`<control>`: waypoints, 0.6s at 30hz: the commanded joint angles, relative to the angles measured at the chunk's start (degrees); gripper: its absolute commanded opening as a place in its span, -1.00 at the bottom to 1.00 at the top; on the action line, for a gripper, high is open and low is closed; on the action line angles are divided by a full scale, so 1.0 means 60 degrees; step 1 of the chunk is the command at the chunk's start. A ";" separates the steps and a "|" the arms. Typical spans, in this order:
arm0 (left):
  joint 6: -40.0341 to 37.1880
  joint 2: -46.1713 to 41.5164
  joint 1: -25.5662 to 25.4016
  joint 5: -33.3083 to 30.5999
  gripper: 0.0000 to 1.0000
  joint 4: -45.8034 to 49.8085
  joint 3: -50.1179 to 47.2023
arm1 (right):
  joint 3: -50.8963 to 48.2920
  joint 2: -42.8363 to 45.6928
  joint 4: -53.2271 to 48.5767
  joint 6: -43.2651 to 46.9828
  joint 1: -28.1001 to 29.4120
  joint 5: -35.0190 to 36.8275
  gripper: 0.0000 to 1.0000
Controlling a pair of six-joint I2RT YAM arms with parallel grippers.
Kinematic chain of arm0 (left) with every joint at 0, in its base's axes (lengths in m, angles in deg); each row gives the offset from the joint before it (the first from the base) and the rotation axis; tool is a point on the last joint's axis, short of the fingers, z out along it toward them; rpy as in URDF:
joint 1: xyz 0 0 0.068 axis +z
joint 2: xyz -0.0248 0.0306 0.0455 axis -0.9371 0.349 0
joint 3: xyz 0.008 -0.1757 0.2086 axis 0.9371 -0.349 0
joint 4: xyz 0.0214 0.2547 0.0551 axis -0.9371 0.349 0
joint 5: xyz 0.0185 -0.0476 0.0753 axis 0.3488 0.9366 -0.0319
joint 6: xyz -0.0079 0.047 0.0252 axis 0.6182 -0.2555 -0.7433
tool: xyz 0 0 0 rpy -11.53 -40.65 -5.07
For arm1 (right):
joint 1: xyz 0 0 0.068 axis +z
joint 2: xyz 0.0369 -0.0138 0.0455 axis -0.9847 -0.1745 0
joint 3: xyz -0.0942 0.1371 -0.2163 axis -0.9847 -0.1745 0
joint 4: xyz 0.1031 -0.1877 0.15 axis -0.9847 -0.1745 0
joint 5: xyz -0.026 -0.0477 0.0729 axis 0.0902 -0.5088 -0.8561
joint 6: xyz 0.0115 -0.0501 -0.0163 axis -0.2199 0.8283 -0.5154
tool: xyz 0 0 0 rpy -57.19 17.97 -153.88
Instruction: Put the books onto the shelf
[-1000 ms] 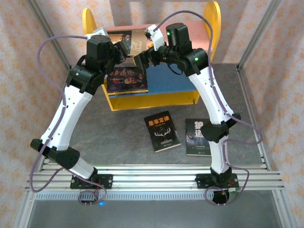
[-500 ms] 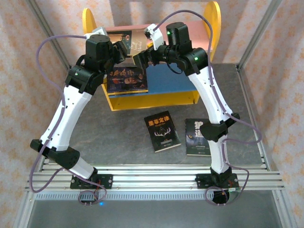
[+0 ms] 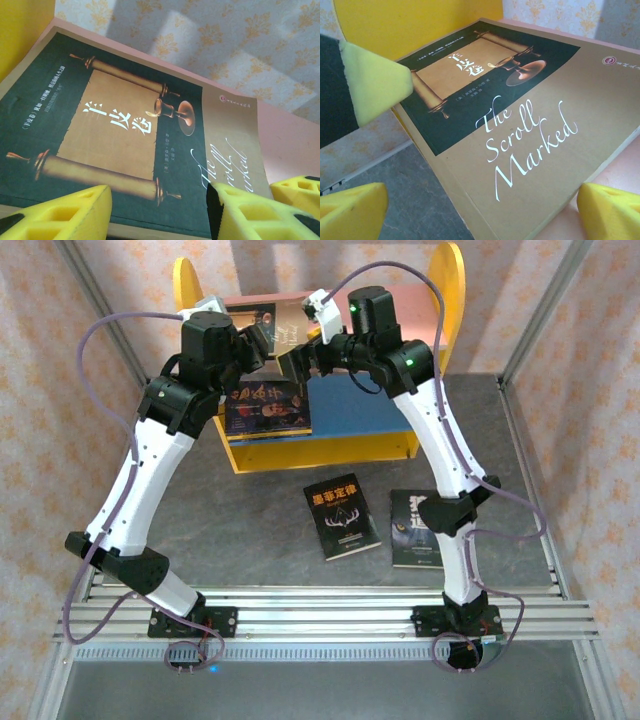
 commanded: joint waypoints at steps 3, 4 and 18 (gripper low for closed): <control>-0.0047 0.0178 -0.0066 0.0028 0.05 0.0192 0.0171 | 0.0319 -0.0183 0.0425 -0.0261 -0.0052 -0.0294 0.92; -0.0034 0.0201 -0.0072 0.0084 0.05 0.0185 0.0156 | 0.0318 -0.0210 0.0458 -0.0289 -0.0060 -0.0294 0.92; 0.0026 0.0158 -0.0146 0.0156 0.05 -0.0009 -0.0180 | 0.0329 -0.0415 0.0653 -0.0513 -0.0148 -0.0598 0.92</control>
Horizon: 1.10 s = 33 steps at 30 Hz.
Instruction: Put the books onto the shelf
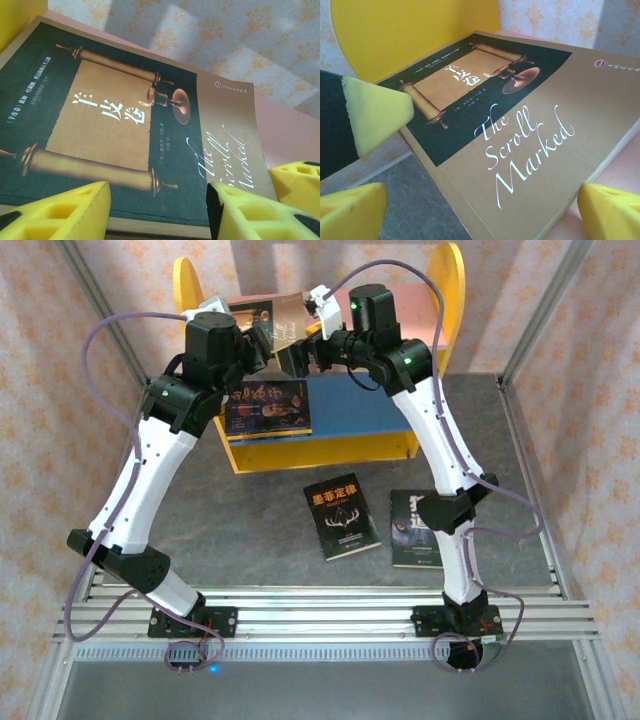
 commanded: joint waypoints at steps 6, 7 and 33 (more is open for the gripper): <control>-0.0003 -0.0005 -0.0098 0.0045 0.05 0.0018 -0.0185 | 0.0243 -0.0322 0.0208 -0.0308 -0.0027 -0.0474 0.93; -0.0003 -0.0021 -0.0098 0.0032 0.05 0.0025 -0.0198 | 0.0247 -0.0322 0.0212 -0.0309 -0.0027 -0.0498 0.92; -0.0017 -0.0358 -0.0362 -0.0259 0.00 -0.0043 -0.0493 | 0.0202 -0.0395 0.0047 -0.0349 -0.0020 -0.0656 0.92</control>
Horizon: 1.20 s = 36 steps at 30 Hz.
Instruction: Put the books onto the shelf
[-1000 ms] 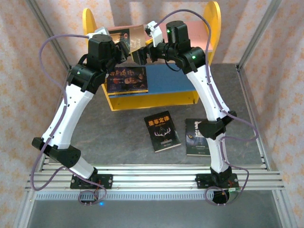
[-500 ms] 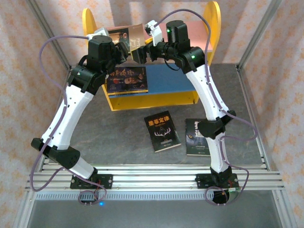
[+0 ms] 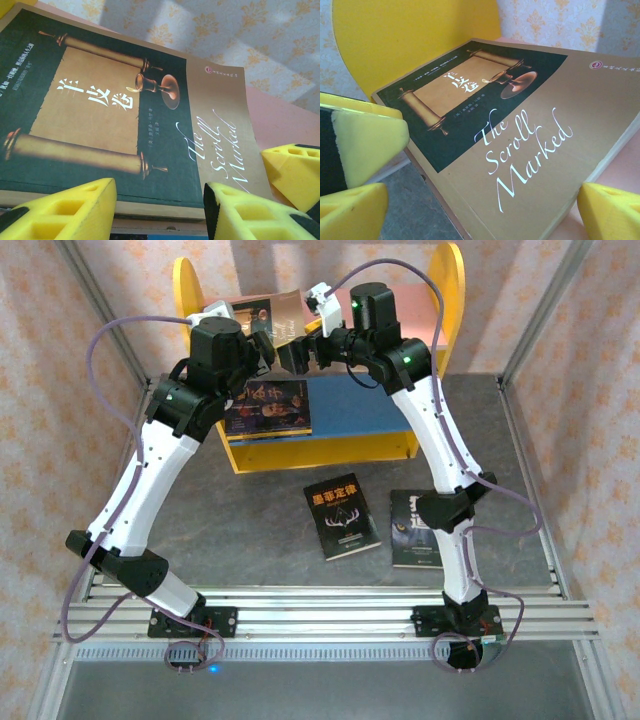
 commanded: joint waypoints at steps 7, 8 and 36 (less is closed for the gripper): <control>0.0015 -0.0220 -0.0122 -0.0093 0.00 0.0213 -0.0158 | 0.0133 -0.0224 -0.0192 -0.0202 0.0066 -0.0357 0.91; 0.0015 -0.0240 -0.0138 -0.0087 0.00 0.0197 -0.0183 | 0.0135 -0.0222 -0.0218 -0.0206 0.0058 -0.0362 0.91; -0.0007 -0.0608 -0.0283 -0.0217 0.00 0.0145 -0.0405 | 0.0067 -0.0159 -0.0312 -0.0159 0.0034 -0.0281 0.90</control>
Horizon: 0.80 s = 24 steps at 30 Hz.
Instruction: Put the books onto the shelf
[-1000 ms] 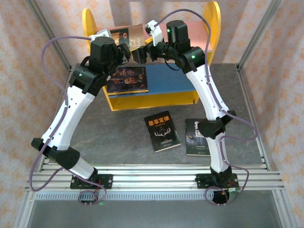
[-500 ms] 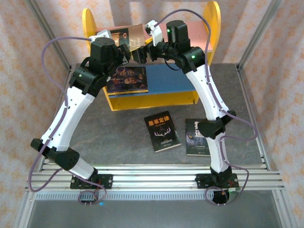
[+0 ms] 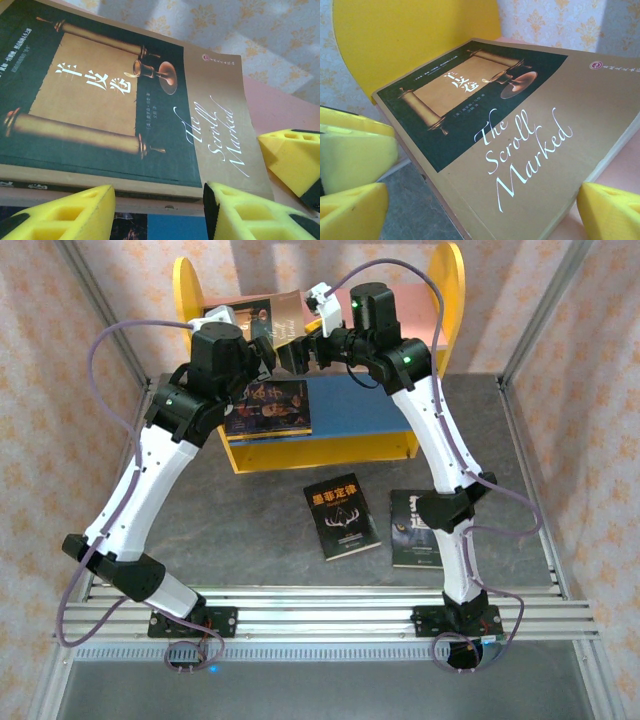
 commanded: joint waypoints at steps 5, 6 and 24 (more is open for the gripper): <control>-0.0032 -0.0291 -0.0127 -0.0182 0.00 0.0205 0.0049 | 0.0075 -0.0164 -0.0355 -0.0134 0.0043 -0.0299 0.91; -0.0032 -0.0291 -0.0130 -0.0194 0.00 0.0216 0.0036 | 0.0082 -0.0145 -0.0362 -0.0133 0.0034 -0.0306 0.90; -0.0999 0.0698 -0.0071 -0.0620 0.05 0.1215 0.2524 | 0.0040 -0.0067 -0.0532 -0.0047 -0.0035 -0.0407 0.91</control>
